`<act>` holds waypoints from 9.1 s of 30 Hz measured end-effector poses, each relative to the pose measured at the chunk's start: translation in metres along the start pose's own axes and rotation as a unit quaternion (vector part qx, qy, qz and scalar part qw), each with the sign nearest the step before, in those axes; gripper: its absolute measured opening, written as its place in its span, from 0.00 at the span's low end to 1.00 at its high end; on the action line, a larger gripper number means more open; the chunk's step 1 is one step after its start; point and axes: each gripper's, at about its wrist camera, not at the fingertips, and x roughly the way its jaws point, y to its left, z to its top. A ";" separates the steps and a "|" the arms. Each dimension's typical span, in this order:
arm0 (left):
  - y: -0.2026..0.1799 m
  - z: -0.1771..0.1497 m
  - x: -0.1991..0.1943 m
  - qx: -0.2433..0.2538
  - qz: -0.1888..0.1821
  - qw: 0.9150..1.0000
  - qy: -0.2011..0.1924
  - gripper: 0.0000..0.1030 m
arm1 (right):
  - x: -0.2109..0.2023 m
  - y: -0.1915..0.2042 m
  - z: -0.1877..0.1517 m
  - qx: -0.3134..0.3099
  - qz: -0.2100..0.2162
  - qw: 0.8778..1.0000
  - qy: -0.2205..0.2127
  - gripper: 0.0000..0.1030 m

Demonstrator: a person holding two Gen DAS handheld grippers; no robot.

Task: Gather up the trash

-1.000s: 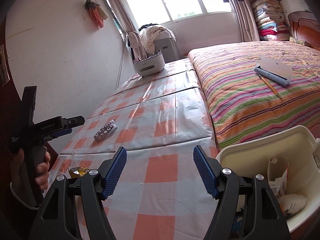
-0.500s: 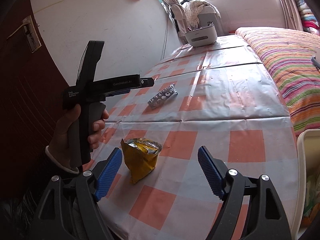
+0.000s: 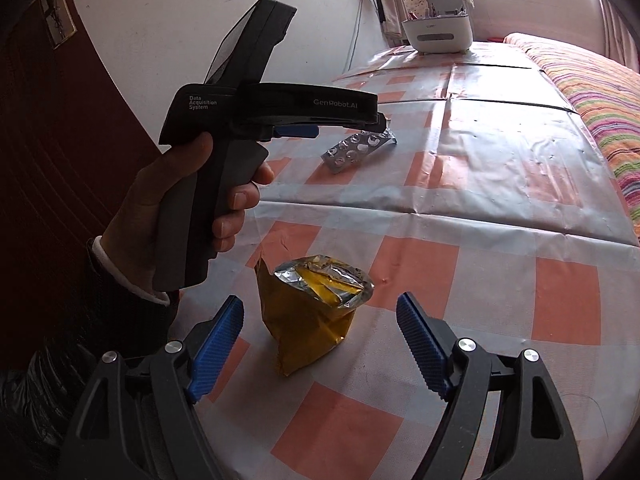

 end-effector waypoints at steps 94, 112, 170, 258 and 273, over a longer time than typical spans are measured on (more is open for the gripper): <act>-0.224 -0.051 -0.042 0.133 -0.093 0.987 -0.015 0.33 | -0.181 -0.179 -0.047 0.203 -0.228 0.931 -0.200 0.35; -0.272 -0.058 -0.054 0.164 -0.129 0.978 -0.016 0.33 | -0.209 -0.198 -0.070 0.222 -0.315 0.899 -0.209 0.37; -0.330 -0.103 -0.055 0.172 -0.031 0.984 -0.022 0.86 | -0.269 -0.211 -0.103 0.298 -0.342 0.838 -0.302 0.79; -0.233 -0.119 -0.143 0.065 0.119 0.990 -0.046 0.93 | -0.215 -0.112 -0.078 0.201 -0.320 0.910 -0.171 0.82; -0.246 -0.113 -0.129 0.086 0.120 0.988 -0.036 0.93 | -0.213 -0.132 -0.079 0.220 -0.321 0.906 -0.167 0.82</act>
